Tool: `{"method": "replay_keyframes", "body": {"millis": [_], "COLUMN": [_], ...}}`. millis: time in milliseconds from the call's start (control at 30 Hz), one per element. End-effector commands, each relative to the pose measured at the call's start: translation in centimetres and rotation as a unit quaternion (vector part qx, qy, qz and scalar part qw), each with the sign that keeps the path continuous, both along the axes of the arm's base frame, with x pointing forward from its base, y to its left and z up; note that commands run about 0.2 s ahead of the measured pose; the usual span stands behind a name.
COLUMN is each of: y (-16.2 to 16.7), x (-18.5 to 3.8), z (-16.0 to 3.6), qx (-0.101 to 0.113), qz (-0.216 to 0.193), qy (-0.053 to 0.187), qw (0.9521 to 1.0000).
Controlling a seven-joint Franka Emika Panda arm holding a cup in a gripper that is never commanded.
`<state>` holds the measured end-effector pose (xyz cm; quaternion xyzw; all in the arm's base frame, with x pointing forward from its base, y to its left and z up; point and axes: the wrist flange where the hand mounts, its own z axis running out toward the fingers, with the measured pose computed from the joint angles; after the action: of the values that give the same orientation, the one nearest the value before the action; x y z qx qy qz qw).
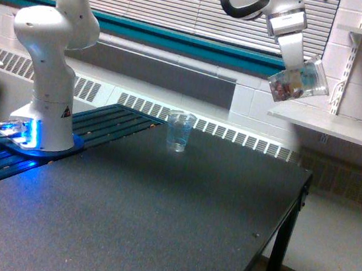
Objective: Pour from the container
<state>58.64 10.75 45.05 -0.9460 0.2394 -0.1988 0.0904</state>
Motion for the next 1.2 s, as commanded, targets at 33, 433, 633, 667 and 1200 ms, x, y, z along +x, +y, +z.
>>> {"method": "replay_keyframes", "body": {"millis": [33, 433, 633, 667, 1200], "y": [-0.2, 2.6, 4.6, 5.0, 11.2], "x": [0.1, -1.5, -2.9, -3.2, -10.5], "z": [-0.2, -1.2, -2.2, -2.4, -4.1], "qx": [-0.004, -0.017, -0.029, -0.033, -0.073], "qz": [-0.001, 0.035, 0.061, 0.067, 0.165], "qy": [0.001, 0.005, 0.008, 0.009, 0.001], "qw": [1.0, 0.9992, 0.9977, 0.9972, 0.9836]}}
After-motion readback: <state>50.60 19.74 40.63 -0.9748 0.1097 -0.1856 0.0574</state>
